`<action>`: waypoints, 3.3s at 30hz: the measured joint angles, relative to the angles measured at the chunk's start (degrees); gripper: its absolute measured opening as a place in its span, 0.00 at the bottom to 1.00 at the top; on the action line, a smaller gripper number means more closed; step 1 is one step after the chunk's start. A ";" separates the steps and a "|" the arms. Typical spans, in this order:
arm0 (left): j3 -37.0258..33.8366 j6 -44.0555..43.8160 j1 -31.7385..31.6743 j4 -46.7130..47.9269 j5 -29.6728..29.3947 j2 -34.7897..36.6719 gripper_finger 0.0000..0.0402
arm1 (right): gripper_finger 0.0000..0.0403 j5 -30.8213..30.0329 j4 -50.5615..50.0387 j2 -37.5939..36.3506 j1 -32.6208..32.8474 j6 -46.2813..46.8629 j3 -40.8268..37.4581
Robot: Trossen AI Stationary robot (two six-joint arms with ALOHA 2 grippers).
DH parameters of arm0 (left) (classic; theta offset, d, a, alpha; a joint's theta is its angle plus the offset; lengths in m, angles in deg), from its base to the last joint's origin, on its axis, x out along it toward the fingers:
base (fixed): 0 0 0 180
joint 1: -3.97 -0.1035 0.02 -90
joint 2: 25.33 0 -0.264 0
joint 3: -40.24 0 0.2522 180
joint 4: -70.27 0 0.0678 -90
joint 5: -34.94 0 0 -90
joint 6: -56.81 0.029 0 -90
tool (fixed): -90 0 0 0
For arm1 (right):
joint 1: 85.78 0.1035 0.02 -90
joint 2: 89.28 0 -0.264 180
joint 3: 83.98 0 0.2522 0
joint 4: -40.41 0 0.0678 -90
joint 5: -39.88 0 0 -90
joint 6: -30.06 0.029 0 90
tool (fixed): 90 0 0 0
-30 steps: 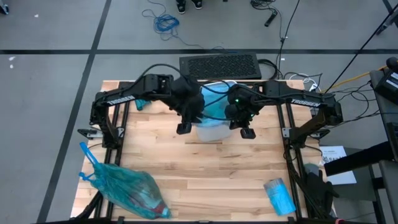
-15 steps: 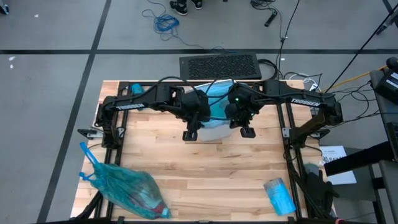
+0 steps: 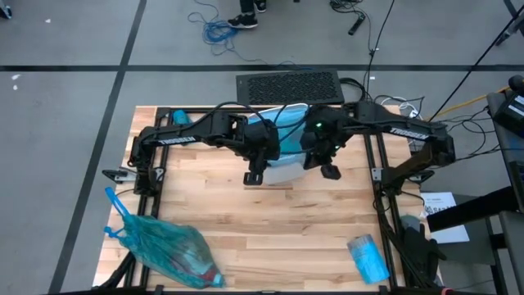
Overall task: Place trash/remove bag and relplace
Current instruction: Insert the new blue trash bag into the white trash bin
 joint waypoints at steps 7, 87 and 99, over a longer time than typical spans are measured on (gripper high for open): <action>-0.02 -0.02 -0.18 -0.39 0.11 -0.04 0.22 | 0.04 3.11 5.87 -7.16 -2.18 3.15 0.00; -0.09 1.35 -0.07 7.76 3.02 0.00 0.22 | 0.12 -6.23 10.16 -3.76 -25.00 3.15 -0.04; -0.09 1.35 -0.09 7.69 3.29 0.00 0.22 | 0.31 -4.23 9.77 -3.50 -25.78 4.29 -0.01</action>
